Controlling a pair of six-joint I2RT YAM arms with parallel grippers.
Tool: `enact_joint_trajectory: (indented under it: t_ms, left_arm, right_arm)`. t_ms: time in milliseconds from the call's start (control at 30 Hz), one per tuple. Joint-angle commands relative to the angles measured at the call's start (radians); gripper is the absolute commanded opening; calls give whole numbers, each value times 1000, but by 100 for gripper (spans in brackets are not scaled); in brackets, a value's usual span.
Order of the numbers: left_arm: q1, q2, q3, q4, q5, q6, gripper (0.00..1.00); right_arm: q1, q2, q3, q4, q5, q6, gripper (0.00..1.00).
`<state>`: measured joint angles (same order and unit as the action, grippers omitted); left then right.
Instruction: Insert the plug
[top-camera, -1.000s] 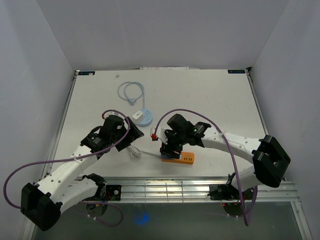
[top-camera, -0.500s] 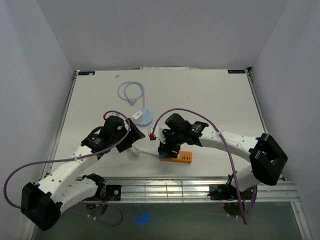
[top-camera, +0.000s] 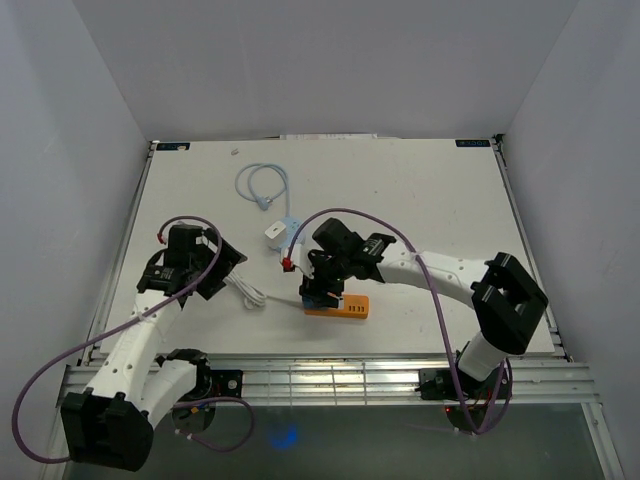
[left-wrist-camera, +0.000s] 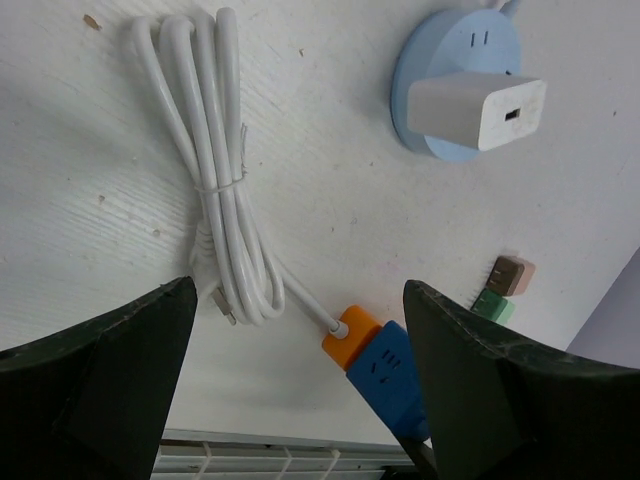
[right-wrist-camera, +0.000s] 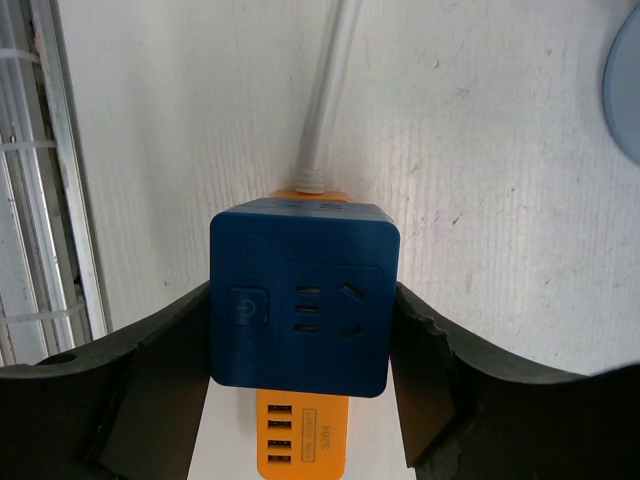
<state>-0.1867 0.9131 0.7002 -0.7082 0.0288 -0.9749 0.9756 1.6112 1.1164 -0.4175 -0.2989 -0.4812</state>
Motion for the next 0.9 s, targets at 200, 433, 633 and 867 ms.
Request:
enact_joint_trajectory:
  t_ms: [200,433,633,867]
  left_arm:
    - [95,-25,87,-24,88,110,94]
    - [101,-49,75,29,196,145,94]
    - [102,-92,38,93,286,143,94]
    - [102,-85,50,107,313,156,93]
  right_arm:
    - [43,165,123,68,9,7,8]
    - [51,144,34,149,32,6,8]
    - [48,121,-70,207,0,7,8]
    - [22,93,-113,252,-60,-7,8]
